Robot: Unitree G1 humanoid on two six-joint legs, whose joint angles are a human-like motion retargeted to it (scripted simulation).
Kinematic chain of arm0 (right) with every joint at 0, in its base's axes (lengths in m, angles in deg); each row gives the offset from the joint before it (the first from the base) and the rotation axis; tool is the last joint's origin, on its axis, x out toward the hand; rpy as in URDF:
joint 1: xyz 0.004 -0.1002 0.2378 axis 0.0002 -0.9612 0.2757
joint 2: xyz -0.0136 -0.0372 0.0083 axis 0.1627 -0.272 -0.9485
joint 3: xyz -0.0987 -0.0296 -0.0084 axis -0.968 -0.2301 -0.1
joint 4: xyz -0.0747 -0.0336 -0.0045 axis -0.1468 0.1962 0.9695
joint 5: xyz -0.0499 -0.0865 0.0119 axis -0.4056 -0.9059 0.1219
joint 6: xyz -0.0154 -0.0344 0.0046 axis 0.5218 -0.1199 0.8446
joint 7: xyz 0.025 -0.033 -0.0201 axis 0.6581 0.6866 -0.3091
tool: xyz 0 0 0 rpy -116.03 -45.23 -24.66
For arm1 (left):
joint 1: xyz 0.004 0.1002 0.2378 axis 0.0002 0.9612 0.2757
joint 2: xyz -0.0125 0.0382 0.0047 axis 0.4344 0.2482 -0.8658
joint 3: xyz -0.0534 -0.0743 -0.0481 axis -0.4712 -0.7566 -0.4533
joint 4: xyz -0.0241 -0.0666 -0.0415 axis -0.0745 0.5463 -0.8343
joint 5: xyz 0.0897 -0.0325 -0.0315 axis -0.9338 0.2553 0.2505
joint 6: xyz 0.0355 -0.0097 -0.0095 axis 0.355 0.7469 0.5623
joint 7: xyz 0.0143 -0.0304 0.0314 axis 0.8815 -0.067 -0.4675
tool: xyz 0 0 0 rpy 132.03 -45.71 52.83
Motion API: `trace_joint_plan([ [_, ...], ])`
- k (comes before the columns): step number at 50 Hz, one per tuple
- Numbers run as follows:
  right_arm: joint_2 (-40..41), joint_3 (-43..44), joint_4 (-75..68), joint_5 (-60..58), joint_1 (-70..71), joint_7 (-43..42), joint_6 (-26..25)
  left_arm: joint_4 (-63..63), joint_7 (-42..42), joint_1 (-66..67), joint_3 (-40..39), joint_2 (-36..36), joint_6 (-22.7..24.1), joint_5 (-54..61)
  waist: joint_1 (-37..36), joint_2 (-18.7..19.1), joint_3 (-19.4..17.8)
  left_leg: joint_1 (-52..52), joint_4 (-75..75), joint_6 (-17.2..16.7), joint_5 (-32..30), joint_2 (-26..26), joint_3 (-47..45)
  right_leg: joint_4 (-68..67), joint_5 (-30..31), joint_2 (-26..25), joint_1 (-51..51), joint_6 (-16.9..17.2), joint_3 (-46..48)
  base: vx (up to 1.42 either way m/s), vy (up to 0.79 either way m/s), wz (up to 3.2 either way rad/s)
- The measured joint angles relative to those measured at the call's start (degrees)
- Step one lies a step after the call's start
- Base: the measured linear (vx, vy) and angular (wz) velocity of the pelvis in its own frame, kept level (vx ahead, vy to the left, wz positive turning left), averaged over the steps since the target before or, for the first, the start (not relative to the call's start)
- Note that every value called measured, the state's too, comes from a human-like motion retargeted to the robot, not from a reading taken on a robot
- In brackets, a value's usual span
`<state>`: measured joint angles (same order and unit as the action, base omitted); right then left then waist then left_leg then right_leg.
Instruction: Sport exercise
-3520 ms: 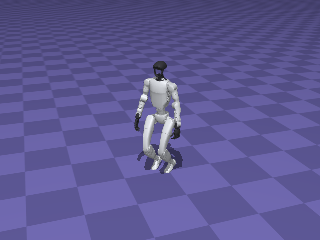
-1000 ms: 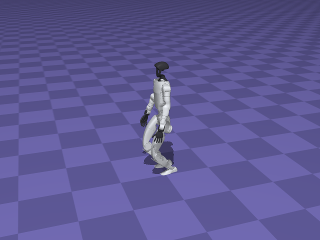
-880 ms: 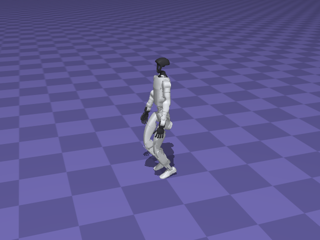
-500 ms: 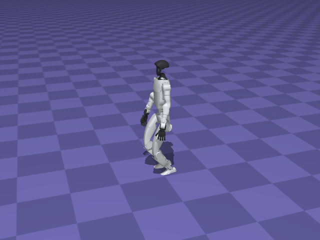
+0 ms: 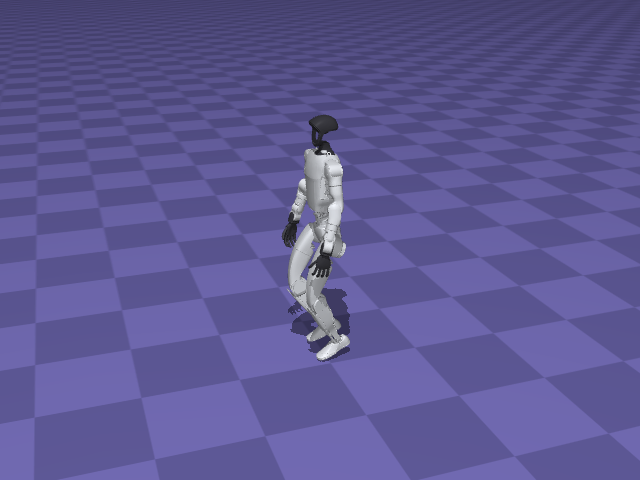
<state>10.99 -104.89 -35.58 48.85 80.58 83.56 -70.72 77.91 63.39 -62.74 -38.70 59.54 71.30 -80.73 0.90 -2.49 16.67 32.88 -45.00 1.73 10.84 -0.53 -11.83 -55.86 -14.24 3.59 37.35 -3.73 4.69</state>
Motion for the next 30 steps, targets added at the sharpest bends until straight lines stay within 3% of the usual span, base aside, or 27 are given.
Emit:
trace_joint_plan([
  [2, -0.5, 0.1, 0.7, 0.9, 0.2, -0.5, 0.2, -0.8, 0.9, -0.2, 0.1, 0.5, 0.0, 0.1, -0.1, 0.3, -0.2, -0.3, -0.1, 0.6, 1.0, -0.2, 0.3, 0.3, -0.8, -0.3, -0.5, 0.1, 0.1, -0.03, -0.01, -0.04],
  [5, -1.1, 0.4, 1.9, 1.8, -0.3, -1.7, 0.9, -2.0, 2.4, 0.0, 0.4, 0.9, 0.5, -1.1, 0.2, 0.3, -0.8, 1.6, -6.7, 2.0, 7.7, -0.2, 0.2, -5.0, -5.6, -0.3, 1.2, 0.8, 0.0, -0.11, -0.03, -0.09],
  [10, -1.1, -0.3, 3.9, 0.6, 1.3, -3.4, 1.7, -2.8, 4.8, -1.8, 1.7, 1.7, 0.5, -5.5, -0.5, 1.1, -4.6, 5.1, -24.0, 2.4, 35.7, 1.5, 1.7, -18.4, -29.0, -1.4, 3.0, 1.3, 2.3, -0.12, -0.05, -0.18],
  [12, -0.6, -0.9, 3.5, -1.2, 2.7, -4.2, 1.5, -1.7, 5.8, -3.0, 2.4, 1.0, -0.3, -7.7, 0.0, 0.9, -6.8, 7.7, -30.3, 3.0, 39.2, 2.3, 1.1, -24.5, -34.8, 0.2, 4.9, 0.6, 3.7, -0.20, -0.07, 0.03],
  [17, 1.3, -2.1, 0.2, -4.7, 5.2, -5.9, 1.1, 3.2, 5.5, -4.2, 3.5, -2.0, -2.1, -10.5, 1.0, 1.2, -6.7, 14.4, -36.1, 4.9, 39.2, 4.1, 0.7, -29.2, -35.8, 1.0, 11.0, -1.4, 4.8, -0.14, -0.03, -0.02],
  [22, 1.7, -1.2, -2.2, -5.4, 4.3, -6.4, 1.2, 3.9, 3.8, -2.4, 3.6, -3.1, -1.4, -9.3, 0.8, 2.1, -8.1, 7.6, -31.5, 4.2, 39.1, 3.2, 2.0, -24.7, -34.6, -0.8, 4.2, -1.4, 4.4, 0.12, 0.01, -0.03],
  [26, 1.2, 0.4, -1.5, -3.7, 2.8, -6.1, 1.3, 2.1, 2.7, -0.1, 2.9, -2.5, -0.4, -5.2, -0.5, 3.8, -7.9, 0.6, -22.0, 2.5, 34.8, 2.8, 4.4, -14.4, -26.1, -5.4, -2.0, 0.0, 1.5, 0.17, 0.04, -0.22],
  [30, 0.1, 1.3, 0.0, -0.4, 1.2, -4.8, 1.0, 0.2, 1.3, 2.2, 1.6, -1.9, 0.2, 0.8, -0.4, 4.6, -5.0, -3.1, -9.5, 2.0, 20.5, 2.9, 4.1, -4.1, -13.0, -6.0, -4.5, 0.3, -0.6, 0.13, 0.03, 0.04],
])
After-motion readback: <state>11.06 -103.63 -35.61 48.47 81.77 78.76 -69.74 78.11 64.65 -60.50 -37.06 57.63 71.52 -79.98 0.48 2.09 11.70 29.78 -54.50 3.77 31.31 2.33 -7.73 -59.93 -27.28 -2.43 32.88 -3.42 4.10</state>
